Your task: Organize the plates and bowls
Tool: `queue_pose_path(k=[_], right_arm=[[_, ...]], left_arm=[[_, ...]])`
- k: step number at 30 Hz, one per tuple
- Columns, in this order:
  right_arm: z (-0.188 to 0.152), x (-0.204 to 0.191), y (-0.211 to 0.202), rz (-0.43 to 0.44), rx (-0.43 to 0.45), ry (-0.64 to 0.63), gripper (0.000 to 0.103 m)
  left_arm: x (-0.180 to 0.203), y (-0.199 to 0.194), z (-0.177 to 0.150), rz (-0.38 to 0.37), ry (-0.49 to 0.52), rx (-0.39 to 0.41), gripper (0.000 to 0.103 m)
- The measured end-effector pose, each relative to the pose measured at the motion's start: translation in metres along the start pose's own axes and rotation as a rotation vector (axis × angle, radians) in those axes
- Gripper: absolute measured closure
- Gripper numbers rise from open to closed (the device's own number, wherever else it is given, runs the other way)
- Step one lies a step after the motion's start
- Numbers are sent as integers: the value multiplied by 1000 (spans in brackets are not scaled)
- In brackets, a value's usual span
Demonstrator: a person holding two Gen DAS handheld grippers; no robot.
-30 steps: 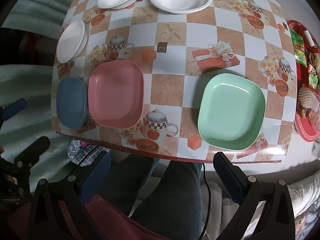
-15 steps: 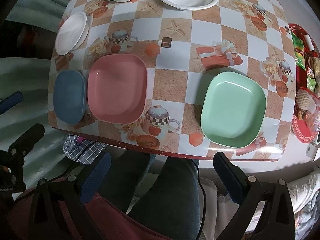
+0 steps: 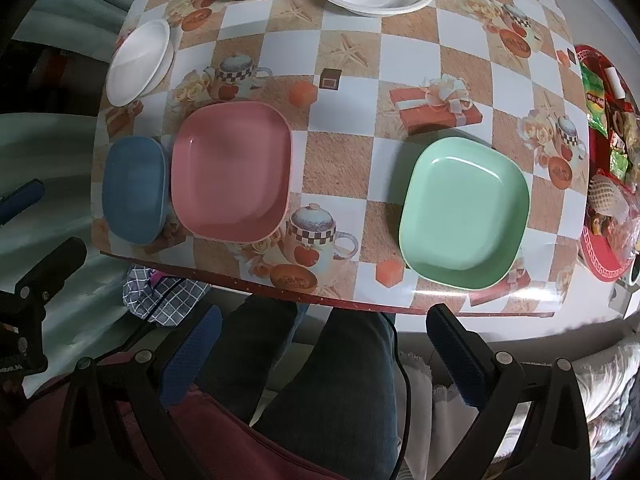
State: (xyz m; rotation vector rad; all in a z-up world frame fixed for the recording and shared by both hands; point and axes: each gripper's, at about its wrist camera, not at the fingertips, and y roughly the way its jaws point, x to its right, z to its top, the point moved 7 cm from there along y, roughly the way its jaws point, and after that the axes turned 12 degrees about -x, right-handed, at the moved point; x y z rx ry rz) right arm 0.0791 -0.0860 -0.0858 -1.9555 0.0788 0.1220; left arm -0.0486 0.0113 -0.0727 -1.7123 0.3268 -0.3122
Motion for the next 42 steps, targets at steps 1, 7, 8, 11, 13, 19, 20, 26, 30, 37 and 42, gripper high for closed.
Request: queue_pose_path(k=[1, 7, 8, 11, 13, 19, 20, 26, 30, 37, 42], right_arm=[[0, 0, 0, -1, 0, -1, 0], [-2, -1, 2, -6, -11, -3, 0], [-2, -2, 2, -2, -15, -4, 0], [-2, -3, 5, 25, -24, -5, 0], [-2, -3, 8, 37, -33, 2, 0], [2, -1, 17, 65, -49, 22, 0], [3, -1, 18, 71, -50, 28, 0], [9, 2, 29, 100, -55, 53, 0], [12, 0, 35, 98, -50, 47, 0], [28, 2, 38, 86, 9, 69, 0], [42, -4, 51, 114, 27, 73, 0]], left_arm=[[-1, 0, 0, -3, -3, -1, 0], [-8, 5, 0, 8, -29, -10, 0], [-9, 5, -1, 10, -34, -10, 0], [-16, 7, -4, 25, -54, -7, 0], [-21, 12, -6, 30, -68, -19, 0], [-35, 28, -13, 34, -104, -60, 0], [-36, 29, -13, 36, -104, -65, 0], [-27, 41, -5, 12, -79, -78, 0], [-18, 48, 8, -40, -74, -53, 0], [-4, 54, 41, -71, -40, -1, 0], [-2, 74, 59, 23, 29, -11, 0]])
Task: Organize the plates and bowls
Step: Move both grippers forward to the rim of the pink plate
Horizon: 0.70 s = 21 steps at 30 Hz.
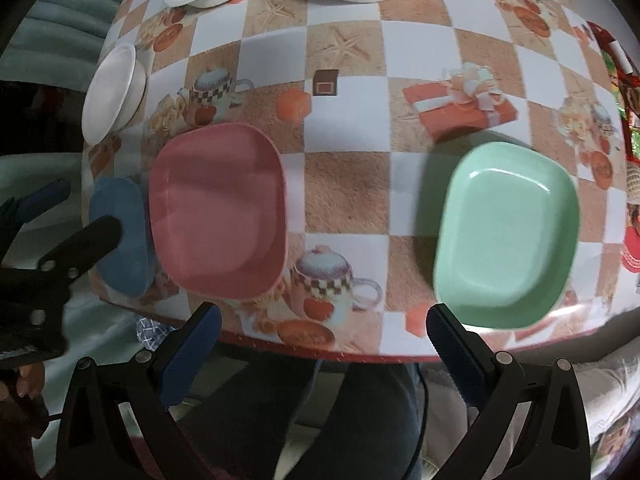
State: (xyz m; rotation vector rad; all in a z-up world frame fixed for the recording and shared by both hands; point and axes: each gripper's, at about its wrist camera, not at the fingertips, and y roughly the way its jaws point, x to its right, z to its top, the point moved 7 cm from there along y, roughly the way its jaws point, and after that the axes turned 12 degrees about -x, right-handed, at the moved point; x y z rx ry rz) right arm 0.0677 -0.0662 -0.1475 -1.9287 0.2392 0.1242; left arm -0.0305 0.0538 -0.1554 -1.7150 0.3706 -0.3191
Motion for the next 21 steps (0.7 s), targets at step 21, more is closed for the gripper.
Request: queue_pose_path(k=[21], right_arm=[[34, -20, 46, -82, -12, 1, 0]], left_arm=[[5, 79, 27, 25, 70, -147, 1]])
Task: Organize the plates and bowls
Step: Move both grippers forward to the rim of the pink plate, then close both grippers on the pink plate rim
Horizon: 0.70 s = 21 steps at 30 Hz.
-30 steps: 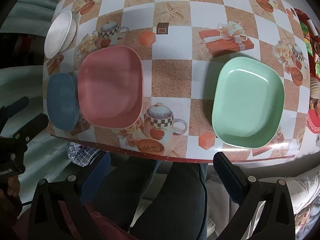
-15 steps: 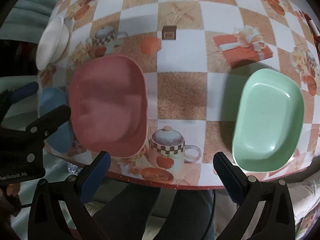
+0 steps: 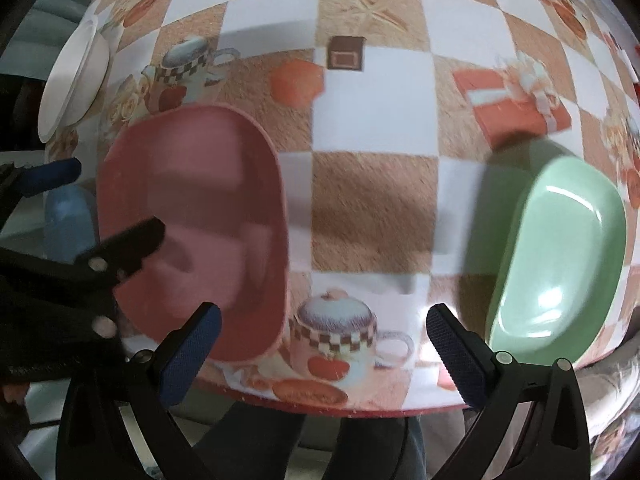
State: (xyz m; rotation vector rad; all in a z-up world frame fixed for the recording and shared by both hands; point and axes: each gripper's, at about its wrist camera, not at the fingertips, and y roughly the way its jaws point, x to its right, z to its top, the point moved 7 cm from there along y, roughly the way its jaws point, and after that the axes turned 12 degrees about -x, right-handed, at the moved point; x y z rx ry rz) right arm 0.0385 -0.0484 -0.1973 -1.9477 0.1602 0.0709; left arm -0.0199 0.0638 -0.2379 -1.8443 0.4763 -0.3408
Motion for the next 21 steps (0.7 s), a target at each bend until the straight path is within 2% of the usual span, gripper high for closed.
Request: queue_pose_path(k=[7, 10, 15, 18, 21], right_arm=[[7, -13, 10, -29, -20, -24, 0], [7, -5, 13, -45, -34, -5, 0], [7, -2, 14, -35, -46, 7, 0], [17, 9, 19, -39, -49, -15, 0], [24, -1, 18, -86, -39, -24, 0]], left_arm=[[17, 12, 7, -89, -10, -23, 1], [29, 18, 9, -128, -26, -24, 1], [43, 23, 12, -135, -69, 9, 1], [33, 28, 4, -155, -101, -4, 1], [27, 34, -2, -150, -110, -3, 1]])
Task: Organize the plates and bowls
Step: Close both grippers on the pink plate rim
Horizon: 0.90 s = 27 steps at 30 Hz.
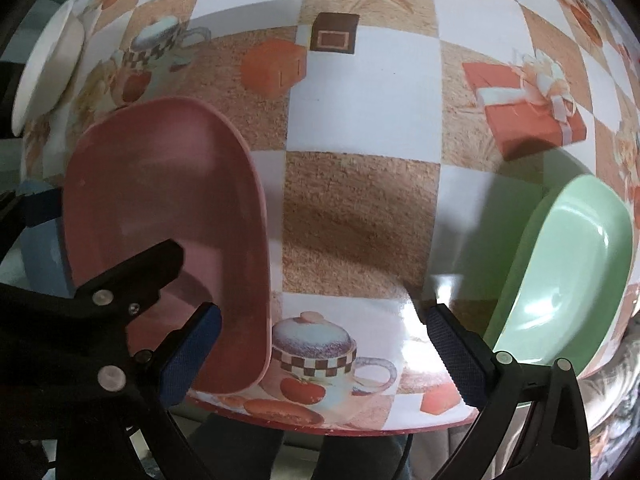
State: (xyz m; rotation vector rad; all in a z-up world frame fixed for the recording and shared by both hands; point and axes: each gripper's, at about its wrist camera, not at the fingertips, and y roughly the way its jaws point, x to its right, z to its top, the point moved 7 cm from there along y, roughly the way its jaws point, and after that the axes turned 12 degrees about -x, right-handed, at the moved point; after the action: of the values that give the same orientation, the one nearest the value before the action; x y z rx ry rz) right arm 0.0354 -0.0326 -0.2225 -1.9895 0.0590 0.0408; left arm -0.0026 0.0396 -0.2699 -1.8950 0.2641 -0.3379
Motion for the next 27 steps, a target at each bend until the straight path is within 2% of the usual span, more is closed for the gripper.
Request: queue_pose_path(k=[6, 8, 11, 14, 18, 24, 27], right_arm=[[-1, -15, -1, -23, 20, -4, 0], [-7, -22, -1, -26, 1, -24, 0], [-23, -13, 12, -19, -9, -44, 0], [-33, -5, 15, 1, 0, -5, 0], [-41, 1, 16, 25, 11, 4, 0], [-41, 0, 15, 27, 35, -46, 9], [-41, -8, 8, 32, 56, -71, 20]], left_arm=[[-14, 3, -11, 19, -12, -13, 2], [-17, 6, -14, 23, -15, -30, 3], [-17, 11, -12, 32, -7, -39, 8], [-20, 15, -11, 27, -12, -40, 10], [-7, 22, -17, 16, -4, -34, 15], [-15, 33, -39, -18, -74, -34, 16], [-28, 38, -45, -17, -90, -36, 16]])
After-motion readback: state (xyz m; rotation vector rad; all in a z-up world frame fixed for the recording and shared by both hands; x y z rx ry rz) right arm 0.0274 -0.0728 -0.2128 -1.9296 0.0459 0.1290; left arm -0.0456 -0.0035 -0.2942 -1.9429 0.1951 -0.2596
